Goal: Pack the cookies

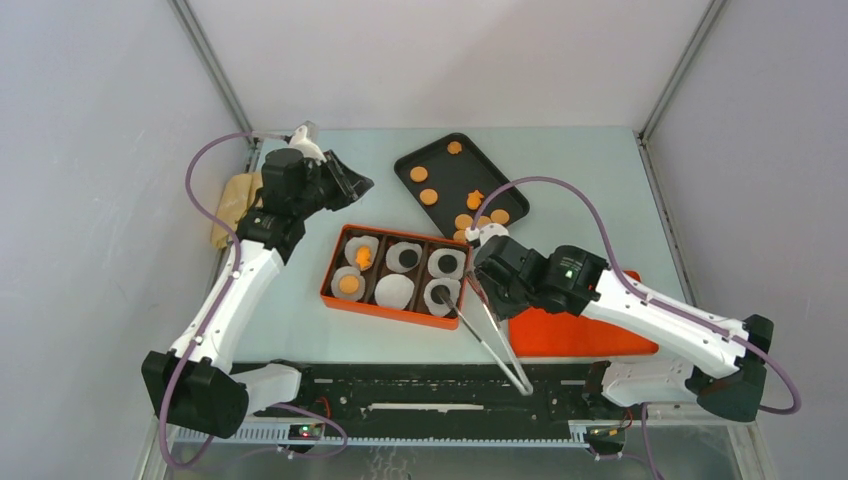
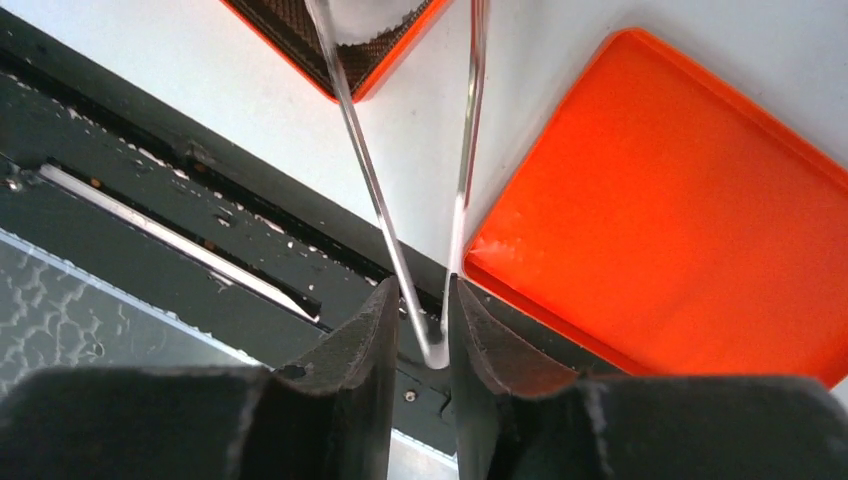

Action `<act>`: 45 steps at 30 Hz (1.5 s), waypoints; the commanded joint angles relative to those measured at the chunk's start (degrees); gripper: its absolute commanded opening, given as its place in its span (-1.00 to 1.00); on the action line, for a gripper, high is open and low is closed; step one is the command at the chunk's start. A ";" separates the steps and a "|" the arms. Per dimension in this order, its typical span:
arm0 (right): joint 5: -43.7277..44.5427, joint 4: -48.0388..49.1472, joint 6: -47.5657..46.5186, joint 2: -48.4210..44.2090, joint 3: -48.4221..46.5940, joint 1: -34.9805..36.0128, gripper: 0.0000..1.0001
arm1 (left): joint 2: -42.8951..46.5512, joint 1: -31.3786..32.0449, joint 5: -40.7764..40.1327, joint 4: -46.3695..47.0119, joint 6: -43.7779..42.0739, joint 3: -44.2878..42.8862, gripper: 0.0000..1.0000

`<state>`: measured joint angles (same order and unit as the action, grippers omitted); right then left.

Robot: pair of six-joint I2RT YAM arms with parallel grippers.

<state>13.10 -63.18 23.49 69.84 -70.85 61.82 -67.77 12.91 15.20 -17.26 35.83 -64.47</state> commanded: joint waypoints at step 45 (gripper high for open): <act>-0.16 10.28 11.46 17.13 19.08 -4.92 -0.15 | -0.96 0.54 3.50 3.46 0.16 1.46 -0.60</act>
<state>10.20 -49.91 32.58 88.01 -51.22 57.34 -68.34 13.02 17.06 -16.53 36.01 -64.45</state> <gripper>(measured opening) 0.416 0.206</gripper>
